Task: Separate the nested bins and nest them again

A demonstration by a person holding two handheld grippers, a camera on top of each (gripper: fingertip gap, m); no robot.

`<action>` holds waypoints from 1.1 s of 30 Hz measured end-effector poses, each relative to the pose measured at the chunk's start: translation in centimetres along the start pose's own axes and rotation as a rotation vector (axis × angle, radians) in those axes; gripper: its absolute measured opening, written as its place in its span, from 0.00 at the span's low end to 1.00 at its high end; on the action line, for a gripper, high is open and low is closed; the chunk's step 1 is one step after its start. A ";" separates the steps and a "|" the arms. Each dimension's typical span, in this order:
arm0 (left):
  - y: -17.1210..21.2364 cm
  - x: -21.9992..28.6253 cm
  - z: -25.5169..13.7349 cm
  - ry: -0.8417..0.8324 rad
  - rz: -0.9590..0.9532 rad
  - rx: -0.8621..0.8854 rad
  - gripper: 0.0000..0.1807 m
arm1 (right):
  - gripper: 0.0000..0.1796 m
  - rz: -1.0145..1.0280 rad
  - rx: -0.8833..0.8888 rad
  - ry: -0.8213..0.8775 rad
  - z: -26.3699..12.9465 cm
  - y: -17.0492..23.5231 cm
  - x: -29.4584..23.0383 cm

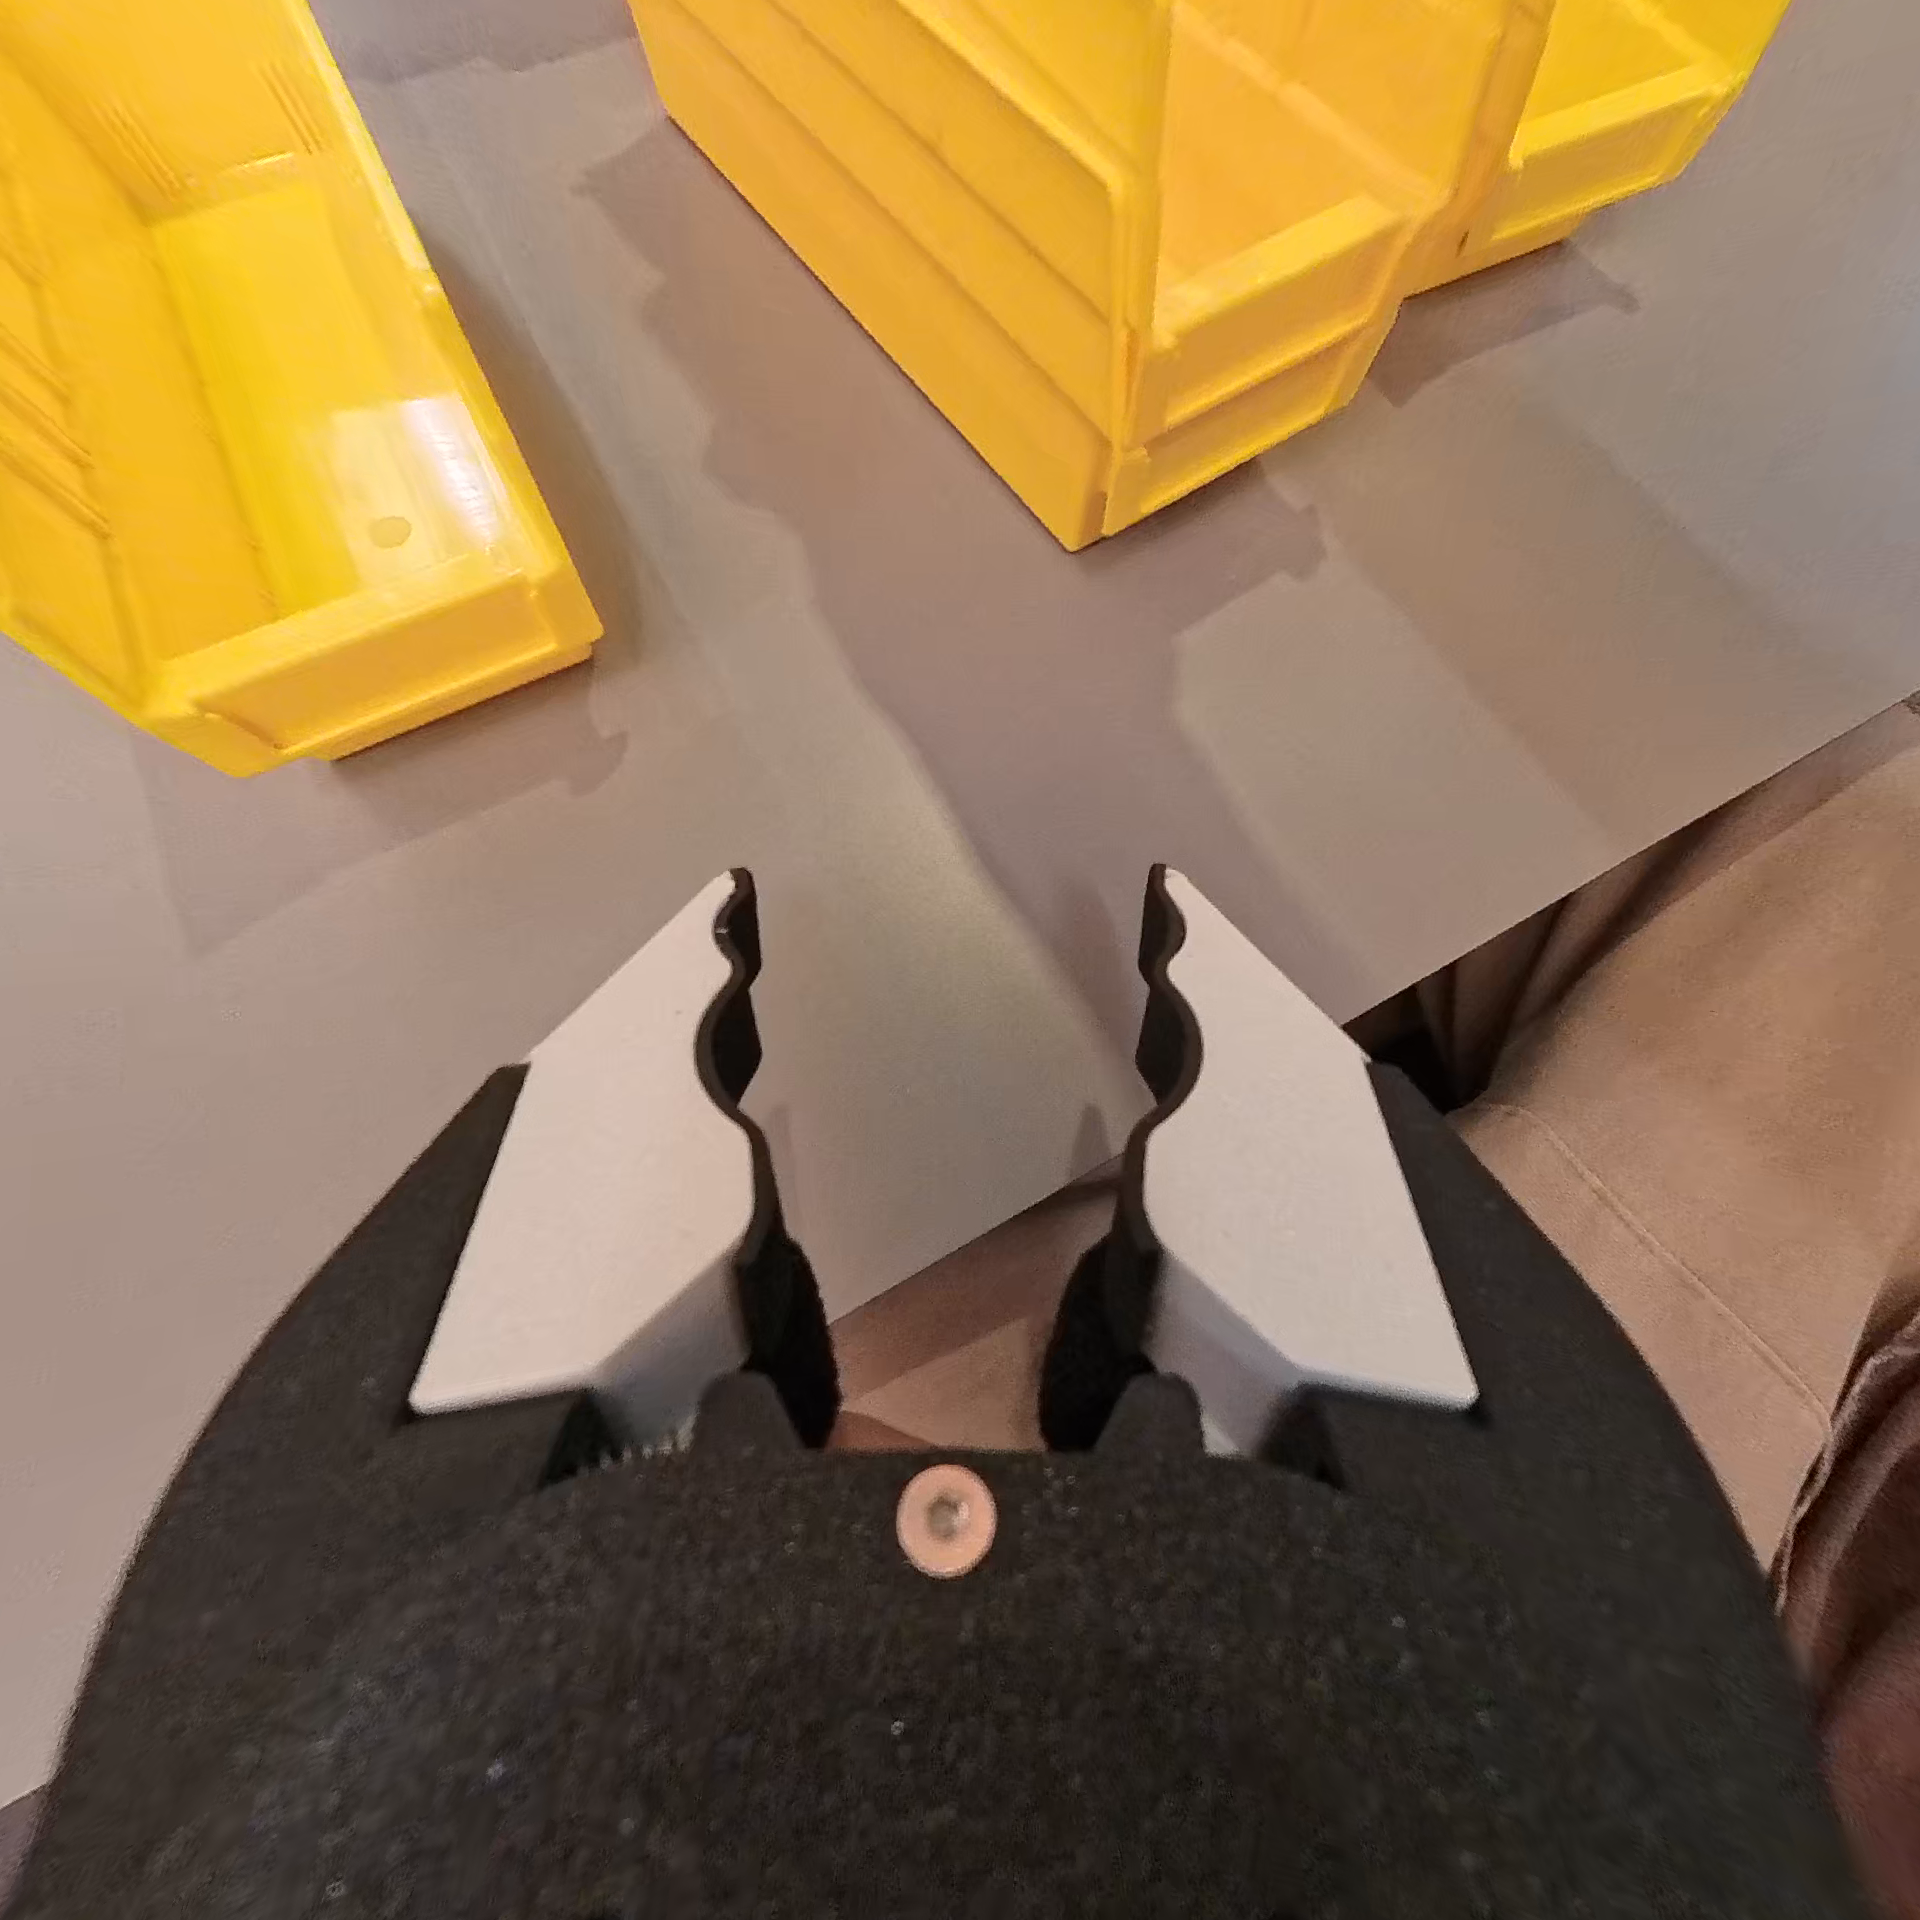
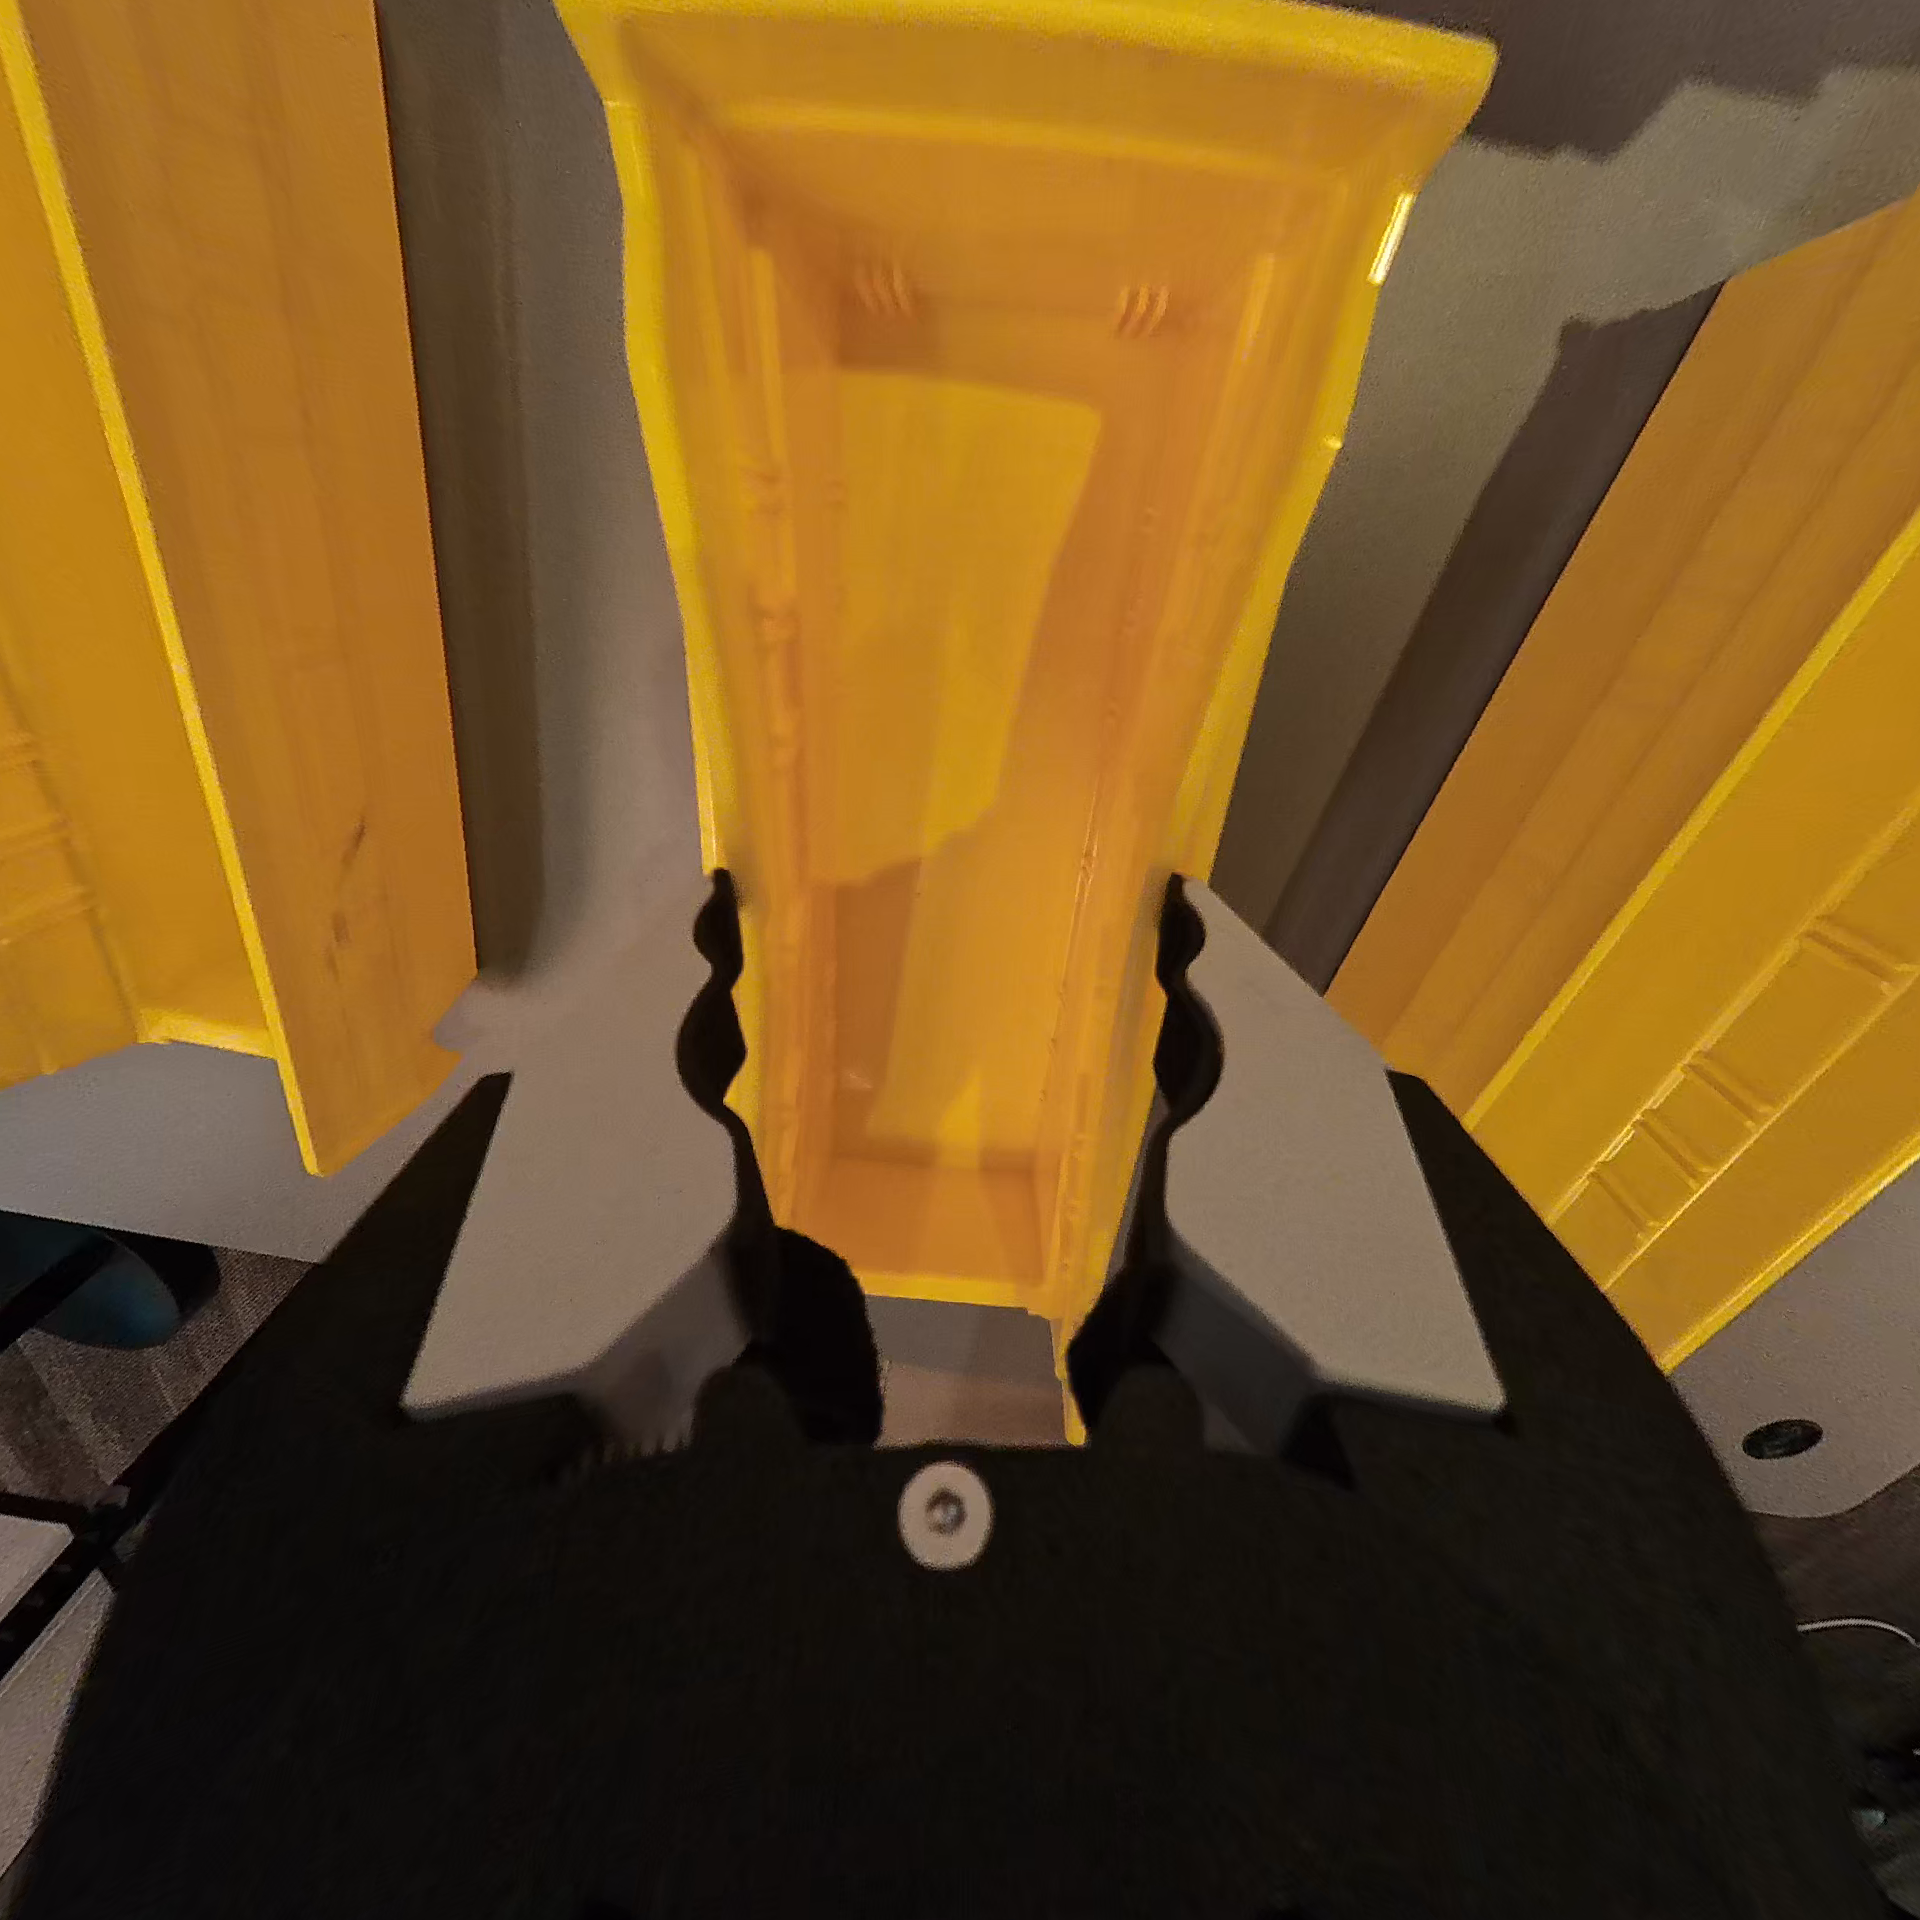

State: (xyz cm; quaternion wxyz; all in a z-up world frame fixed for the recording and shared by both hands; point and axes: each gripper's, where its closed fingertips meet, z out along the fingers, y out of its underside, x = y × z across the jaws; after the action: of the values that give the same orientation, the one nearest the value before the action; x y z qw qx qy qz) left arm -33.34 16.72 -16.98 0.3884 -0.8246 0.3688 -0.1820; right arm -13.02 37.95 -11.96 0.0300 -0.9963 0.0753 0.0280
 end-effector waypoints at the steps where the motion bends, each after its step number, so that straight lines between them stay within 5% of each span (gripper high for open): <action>1: 0.0 0.0 0.0 0.000 -0.002 -0.001 0.40 | 0.44 0.003 -0.004 -0.001 0.0 0.1 0.0; 18: -0.1 0.4 -0.1 -0.001 0.018 0.002 0.40 | 0.44 0.012 0.011 0.015 -5.0 0.9 1.0; 28: -0.1 1.0 -0.1 0.008 0.031 0.002 0.40 | 0.45 0.053 0.115 -0.014 -12.7 2.7 2.8; 33: 0.1 0.8 -0.5 0.003 0.020 0.005 0.40 | 0.45 0.087 0.128 0.014 -15.8 4.7 8.0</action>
State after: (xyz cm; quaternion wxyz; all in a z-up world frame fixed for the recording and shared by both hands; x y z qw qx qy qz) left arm -33.15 15.79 -16.72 0.3919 -0.8195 0.3772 -0.1803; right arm -5.05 31.07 3.08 0.0920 -0.9883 0.1205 0.0175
